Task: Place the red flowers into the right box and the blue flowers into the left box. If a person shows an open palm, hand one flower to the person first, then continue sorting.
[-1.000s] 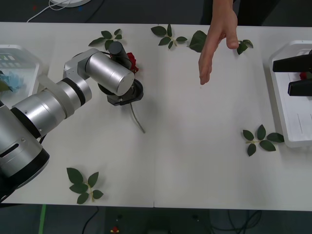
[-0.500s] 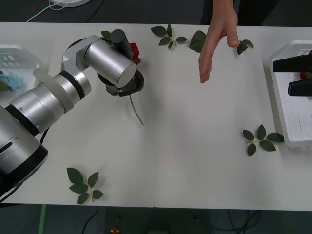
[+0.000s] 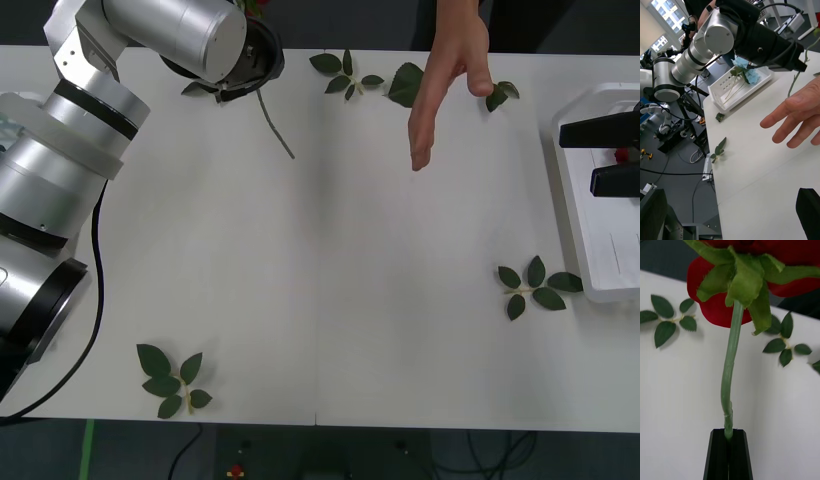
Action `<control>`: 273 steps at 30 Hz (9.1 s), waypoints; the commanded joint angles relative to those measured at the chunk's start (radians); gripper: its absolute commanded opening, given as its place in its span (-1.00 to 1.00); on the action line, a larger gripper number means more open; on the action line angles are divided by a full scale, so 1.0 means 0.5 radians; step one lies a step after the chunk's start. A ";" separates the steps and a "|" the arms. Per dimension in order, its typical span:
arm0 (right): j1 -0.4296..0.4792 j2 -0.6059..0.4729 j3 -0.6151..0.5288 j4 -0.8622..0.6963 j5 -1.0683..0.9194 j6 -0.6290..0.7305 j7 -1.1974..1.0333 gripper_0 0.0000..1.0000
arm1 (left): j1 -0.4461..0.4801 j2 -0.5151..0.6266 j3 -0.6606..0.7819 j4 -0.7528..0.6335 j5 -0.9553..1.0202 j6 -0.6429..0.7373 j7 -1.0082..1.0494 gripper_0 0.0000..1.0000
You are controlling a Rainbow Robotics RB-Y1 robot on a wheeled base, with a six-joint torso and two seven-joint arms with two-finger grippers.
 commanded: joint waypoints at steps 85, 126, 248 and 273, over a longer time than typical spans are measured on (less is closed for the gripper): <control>0.138 0.100 -0.194 -0.465 -0.027 -0.433 -0.585 1.00 | 0.441 0.021 -0.012 -0.971 2.632 -0.702 -1.405 -1.00; -0.166 0.176 0.204 -0.606 -0.024 -0.862 -0.723 -1.00 | 0.269 -0.145 -0.224 -0.692 2.846 -0.972 -1.598 -0.65; -0.783 0.643 0.453 0.223 0.755 -2.083 0.015 -1.00 | 0.284 -0.129 -0.224 -0.692 3.006 -1.006 -1.828 1.00; -0.783 0.643 0.453 0.223 0.691 -2.080 0.015 1.00 | 0.284 -0.129 -0.224 -0.692 3.006 -1.006 -1.828 1.00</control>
